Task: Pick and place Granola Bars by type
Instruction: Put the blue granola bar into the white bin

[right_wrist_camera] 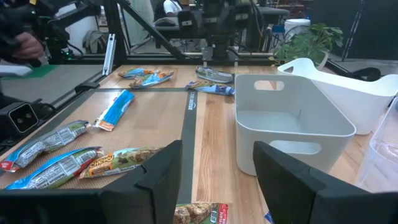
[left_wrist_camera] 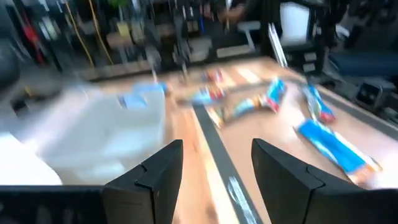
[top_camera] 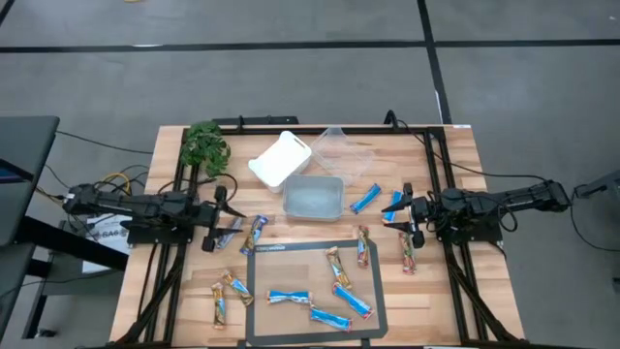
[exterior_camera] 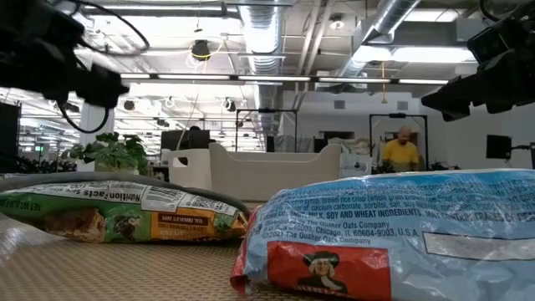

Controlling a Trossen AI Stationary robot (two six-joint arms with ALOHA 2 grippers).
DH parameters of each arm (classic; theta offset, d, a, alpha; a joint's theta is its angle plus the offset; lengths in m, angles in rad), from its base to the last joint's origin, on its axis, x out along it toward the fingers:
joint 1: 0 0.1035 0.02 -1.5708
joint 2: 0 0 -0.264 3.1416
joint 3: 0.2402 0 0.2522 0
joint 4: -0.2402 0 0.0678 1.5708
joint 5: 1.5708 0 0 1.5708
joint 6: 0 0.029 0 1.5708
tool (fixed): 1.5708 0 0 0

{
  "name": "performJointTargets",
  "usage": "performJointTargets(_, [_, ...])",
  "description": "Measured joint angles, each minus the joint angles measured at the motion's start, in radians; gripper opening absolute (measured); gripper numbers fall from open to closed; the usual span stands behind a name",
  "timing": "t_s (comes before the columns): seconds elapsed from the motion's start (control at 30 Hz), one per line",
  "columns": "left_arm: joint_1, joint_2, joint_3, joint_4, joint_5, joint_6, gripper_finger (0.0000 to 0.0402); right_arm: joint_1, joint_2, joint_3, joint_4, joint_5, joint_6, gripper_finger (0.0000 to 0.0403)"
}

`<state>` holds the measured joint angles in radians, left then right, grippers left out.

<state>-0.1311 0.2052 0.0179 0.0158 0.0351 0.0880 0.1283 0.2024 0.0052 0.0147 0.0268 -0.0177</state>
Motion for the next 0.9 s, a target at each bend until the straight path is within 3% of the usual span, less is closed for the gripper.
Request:
performJointTargets(0.23, [0.000, 0.300, 0.031, 0.113, 0.105, -0.232, 0.0186, 0.000, 0.000, 0.000, 0.000, 0.000, 0.000, 0.0191])
performJointTargets(0.37, [0.000, 0.464, 0.128, 0.065, 0.051, -0.255, 0.0186, 0.000, 0.000, 0.000, 0.000, 0.000, 0.000, 0.0191])
performJointTargets(0.67, [-0.018, 0.824, 0.500, -0.433, -0.297, -0.517, 0.0186, 0.000, 0.000, 0.000, 0.000, 0.000, 0.000, 0.0191])
performJointTargets(0.9, [-0.051, 1.053, 0.664, -0.614, -0.287, -0.732, 0.0186, 0.000, 0.000, 0.000, 0.000, 0.000, 0.000, 0.0191])
